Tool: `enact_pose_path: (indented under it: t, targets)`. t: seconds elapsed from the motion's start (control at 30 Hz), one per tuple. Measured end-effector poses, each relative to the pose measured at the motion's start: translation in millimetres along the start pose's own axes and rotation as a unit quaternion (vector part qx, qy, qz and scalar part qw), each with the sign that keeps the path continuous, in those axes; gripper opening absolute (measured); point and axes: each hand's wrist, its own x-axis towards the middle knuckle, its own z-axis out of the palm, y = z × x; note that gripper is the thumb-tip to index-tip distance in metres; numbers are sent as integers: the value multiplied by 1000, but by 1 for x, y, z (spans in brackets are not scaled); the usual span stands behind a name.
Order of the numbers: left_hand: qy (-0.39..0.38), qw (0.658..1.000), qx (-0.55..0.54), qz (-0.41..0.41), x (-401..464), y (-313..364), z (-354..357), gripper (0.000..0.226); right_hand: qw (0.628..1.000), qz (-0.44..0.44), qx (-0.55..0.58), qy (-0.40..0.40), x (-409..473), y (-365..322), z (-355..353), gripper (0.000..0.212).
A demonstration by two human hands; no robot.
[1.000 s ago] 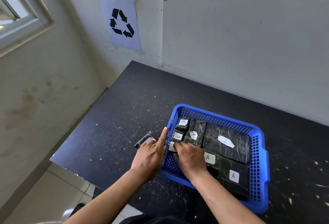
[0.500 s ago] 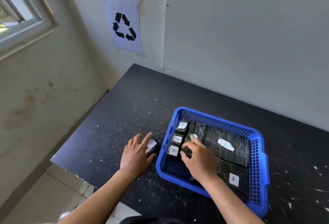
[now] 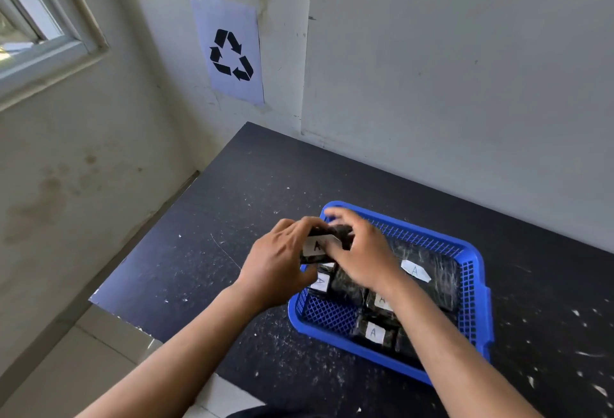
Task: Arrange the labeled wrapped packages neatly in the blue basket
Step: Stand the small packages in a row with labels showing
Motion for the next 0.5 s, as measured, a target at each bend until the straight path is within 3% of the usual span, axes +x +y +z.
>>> enact_pose_path:
  t: [0.03, 0.1, 0.2, 0.3, 0.37, 0.5]
  targets:
    - [-6, 1000, -11, 2, 1, 4, 2, 63, 999, -1, -44, -15, 2, -1, -6, 29]
    - [-22, 999, -36, -12, 0, 6, 9, 69, 996, 26, -79, 32, 2, 3, -18, 13]
    - [-80, 997, -3, -22, -8, -5, 26, 73, 985, 109, -67, 113, -10, 28, -35, 13]
    - [-153, 982, 110, -6, -21, -18, 45, 60, 985, 166, -41, -20, -30, 53, -30, 15]
    - [-178, 976, 128, -8, -30, -21, 58, 53, 977, 175, -52, -106, -40, 64, -13, 10]
    - [-169, 979, 109, -26, -41, -21, 71, 43, 971, 138, -129, -147, -40, 71, 17, 8]
